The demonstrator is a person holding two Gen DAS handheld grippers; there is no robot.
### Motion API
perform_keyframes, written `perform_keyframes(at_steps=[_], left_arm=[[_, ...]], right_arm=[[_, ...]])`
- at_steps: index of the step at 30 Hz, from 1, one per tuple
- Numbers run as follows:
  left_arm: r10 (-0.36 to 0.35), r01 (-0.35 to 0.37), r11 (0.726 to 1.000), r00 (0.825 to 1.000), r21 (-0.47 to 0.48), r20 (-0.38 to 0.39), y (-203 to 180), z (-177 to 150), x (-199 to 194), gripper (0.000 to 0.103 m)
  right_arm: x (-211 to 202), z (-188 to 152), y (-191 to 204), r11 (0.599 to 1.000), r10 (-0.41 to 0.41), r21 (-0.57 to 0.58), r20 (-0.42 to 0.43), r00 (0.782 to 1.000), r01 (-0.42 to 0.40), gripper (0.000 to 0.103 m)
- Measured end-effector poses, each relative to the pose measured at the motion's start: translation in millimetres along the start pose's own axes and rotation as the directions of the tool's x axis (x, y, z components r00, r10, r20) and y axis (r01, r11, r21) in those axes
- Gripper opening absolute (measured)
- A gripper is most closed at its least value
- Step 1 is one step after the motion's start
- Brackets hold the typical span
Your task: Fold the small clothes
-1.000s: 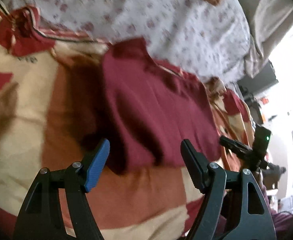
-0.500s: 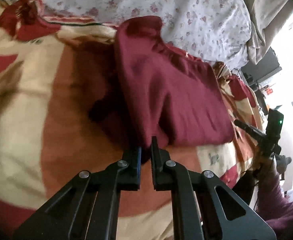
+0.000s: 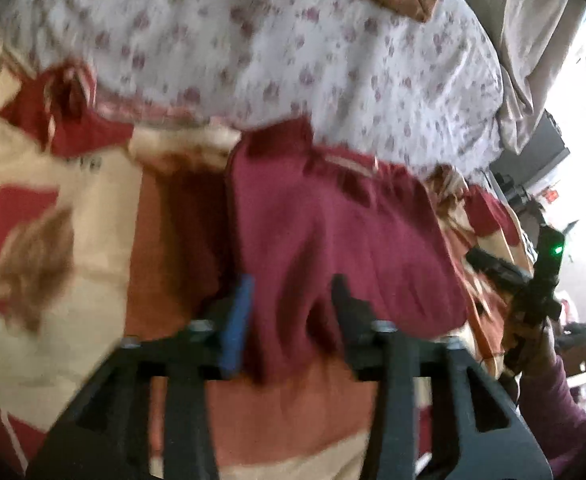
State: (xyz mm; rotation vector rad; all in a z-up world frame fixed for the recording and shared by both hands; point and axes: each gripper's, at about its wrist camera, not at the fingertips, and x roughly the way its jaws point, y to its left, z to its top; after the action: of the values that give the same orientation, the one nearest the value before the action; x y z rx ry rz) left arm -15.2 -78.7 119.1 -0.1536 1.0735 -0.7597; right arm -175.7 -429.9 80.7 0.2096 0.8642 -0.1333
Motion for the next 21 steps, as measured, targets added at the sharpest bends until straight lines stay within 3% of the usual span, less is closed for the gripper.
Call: perform_keyframes(at_steps=[5,10,14,21], left_arm=[[0.092,-0.092,0.996,0.996,-0.005,0.001,-11.2,36.3,48.0,0.052],[0.201,-0.203,0.978,0.979,-0.043,-0.042,5.3,58.1,104.2,0.052],[0.217,-0.222,0.971,0.974,-0.086,-0.059,26.0,61.2,123.4,0.052],[0.236,-0.238,0.97,0.971,-0.041,-0.047,23.8,56.9,128.0,0.052]], right_arm=[[53.5,27.5,22.8,0.999,-0.018,-0.041,-0.031,0.999,0.017,0.058],[91.0,46.2,14.8,0.999,-0.032,-0.019,-0.066,0.997,0.031,0.056],[114.5,50.7,0.2,0.999,-0.047,-0.001,-0.103,0.994,0.047,0.056],[134.9,49.8,-9.6,0.998,-0.057,0.023,-0.129,0.99,0.061,0.056]])
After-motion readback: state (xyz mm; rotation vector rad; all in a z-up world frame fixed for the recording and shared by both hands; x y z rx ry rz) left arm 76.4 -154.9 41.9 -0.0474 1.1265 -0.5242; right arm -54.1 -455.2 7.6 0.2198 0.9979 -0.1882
